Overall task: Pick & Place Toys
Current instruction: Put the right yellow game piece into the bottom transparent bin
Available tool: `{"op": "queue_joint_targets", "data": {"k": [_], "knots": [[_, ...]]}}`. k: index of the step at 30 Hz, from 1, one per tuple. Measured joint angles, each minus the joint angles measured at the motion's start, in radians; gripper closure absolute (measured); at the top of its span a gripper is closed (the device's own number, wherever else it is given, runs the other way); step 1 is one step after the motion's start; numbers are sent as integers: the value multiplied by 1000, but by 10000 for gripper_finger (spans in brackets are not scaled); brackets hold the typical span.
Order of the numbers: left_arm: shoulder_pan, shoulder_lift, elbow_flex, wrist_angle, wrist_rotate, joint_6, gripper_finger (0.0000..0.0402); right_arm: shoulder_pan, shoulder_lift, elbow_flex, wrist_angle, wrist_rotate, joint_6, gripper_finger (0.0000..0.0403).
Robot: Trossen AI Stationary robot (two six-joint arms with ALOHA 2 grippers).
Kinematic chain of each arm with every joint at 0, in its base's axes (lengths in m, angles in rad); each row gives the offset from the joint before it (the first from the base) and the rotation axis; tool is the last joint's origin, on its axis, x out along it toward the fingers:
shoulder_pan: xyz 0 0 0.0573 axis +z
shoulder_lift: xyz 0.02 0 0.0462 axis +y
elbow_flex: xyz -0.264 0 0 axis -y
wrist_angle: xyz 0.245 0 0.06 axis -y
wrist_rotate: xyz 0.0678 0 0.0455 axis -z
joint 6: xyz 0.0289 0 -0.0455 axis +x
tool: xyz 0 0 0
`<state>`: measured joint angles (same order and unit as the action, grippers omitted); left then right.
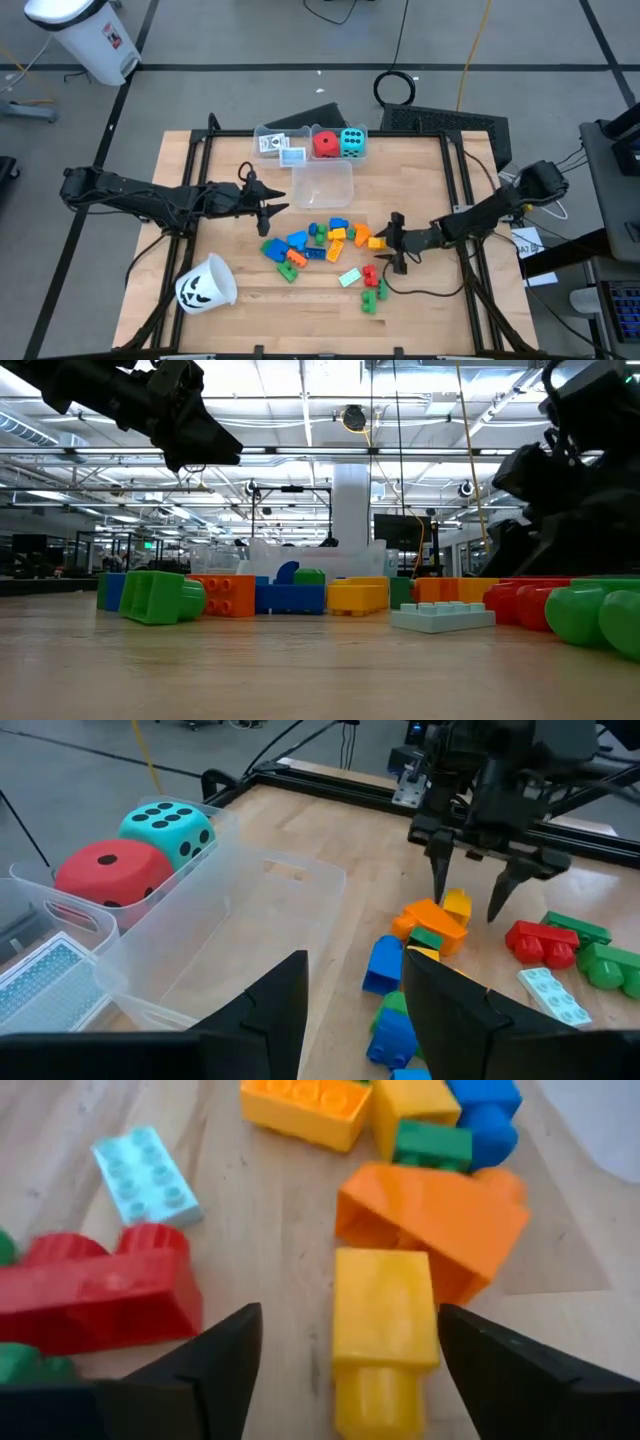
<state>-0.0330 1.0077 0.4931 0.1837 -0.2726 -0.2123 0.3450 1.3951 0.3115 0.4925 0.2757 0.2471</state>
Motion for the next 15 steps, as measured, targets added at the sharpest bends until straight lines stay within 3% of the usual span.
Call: {"op": "queue_joint_targets", "data": {"k": [4, 9, 12, 15], "knots": [[0, 0, 0, 0, 0, 0, 234, -5, 54, 0, 53, -17, -10, 165], [0, 0, 0, 0, 0, 3, 233, -5, 62, 0, 91, -14, -32, 247], [0, 0, 0, 3, -1, 23, 233, -5, 27, 0, 89, -15, -33, 303], [0, 0, 0, 10, -9, 27, 233, -6, -41, 0, 84, -16, -50, 313]]}}
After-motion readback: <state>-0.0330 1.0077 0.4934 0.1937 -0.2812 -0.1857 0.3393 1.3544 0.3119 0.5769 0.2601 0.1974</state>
